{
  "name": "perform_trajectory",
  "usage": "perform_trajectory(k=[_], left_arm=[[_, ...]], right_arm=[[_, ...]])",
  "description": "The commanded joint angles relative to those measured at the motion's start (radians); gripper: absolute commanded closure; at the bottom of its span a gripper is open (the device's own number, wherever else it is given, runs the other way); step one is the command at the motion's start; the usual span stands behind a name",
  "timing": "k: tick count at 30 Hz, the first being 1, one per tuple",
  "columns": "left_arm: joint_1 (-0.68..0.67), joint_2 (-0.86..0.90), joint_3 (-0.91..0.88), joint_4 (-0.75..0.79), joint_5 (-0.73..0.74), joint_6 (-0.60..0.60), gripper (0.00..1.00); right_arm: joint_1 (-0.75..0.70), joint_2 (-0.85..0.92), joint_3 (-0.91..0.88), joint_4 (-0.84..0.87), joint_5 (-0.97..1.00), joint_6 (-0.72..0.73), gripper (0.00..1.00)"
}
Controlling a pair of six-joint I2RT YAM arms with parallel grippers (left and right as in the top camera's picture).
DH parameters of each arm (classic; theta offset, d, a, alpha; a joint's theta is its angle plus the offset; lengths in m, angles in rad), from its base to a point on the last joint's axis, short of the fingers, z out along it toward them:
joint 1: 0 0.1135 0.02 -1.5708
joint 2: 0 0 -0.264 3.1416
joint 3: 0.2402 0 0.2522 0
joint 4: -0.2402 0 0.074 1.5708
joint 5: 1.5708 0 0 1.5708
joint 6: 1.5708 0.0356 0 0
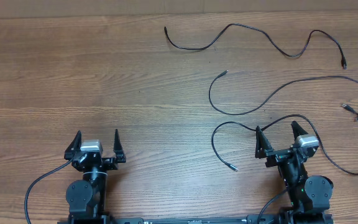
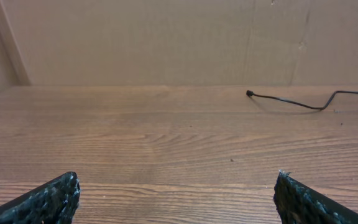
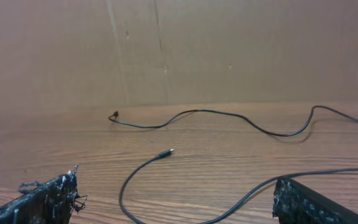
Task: Untangle cables
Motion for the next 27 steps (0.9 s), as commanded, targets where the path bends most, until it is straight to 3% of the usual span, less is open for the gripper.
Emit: perform_trajectory(k=[1, 12, 27], left_arm=[[0.006, -0.010, -0.003, 0.002, -0.006, -0.002, 0.01], [0.006, -0.010, -0.003, 0.002, -0.006, -0.002, 0.00], [0.006, -0.010, -0.003, 0.002, -0.006, -0.002, 0.01]], right_arm=[[0.005, -0.010, -0.010, 0.002, 0.025, -0.042, 0.00], [0.005, -0.010, -0.010, 0.002, 0.010, -0.171, 0.00], [0.005, -0.010, -0.010, 0.001, 0.027, -0.072, 0.00]])
